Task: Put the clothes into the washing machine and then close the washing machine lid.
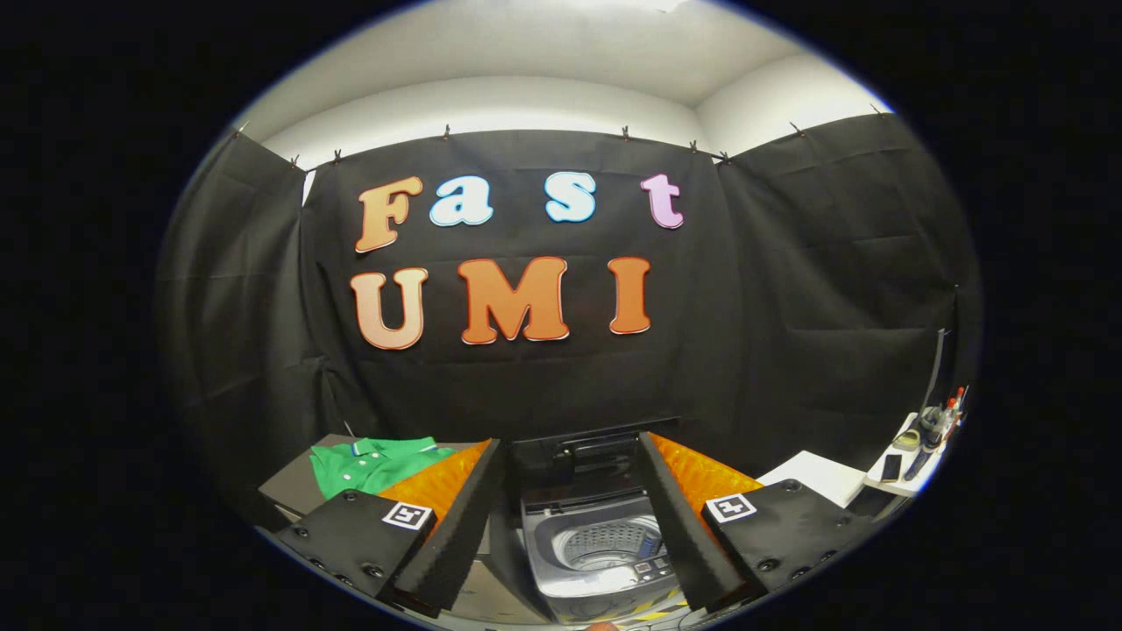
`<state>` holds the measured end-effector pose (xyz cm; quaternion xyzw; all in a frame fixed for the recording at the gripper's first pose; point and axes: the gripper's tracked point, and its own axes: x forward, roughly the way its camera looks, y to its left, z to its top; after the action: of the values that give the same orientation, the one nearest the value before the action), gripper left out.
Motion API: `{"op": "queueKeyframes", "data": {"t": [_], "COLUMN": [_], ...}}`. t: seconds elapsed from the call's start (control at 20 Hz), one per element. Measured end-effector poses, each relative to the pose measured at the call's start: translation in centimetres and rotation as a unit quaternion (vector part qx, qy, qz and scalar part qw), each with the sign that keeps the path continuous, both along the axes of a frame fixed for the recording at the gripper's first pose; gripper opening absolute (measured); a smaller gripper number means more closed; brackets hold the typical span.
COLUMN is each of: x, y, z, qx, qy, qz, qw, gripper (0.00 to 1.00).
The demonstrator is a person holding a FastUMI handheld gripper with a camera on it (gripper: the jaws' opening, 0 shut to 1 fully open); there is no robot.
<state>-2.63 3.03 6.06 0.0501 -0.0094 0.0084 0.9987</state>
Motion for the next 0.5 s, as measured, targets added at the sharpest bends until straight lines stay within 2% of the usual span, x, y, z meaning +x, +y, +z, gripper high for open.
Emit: {"op": "queueKeyframes", "data": {"t": [0.5], "x": [4.3], "y": [12.7], "z": [-1.5], "qx": [-0.014], "qy": [0.031], "qz": [0.081], "qw": [0.996], "gripper": [0.98]}}
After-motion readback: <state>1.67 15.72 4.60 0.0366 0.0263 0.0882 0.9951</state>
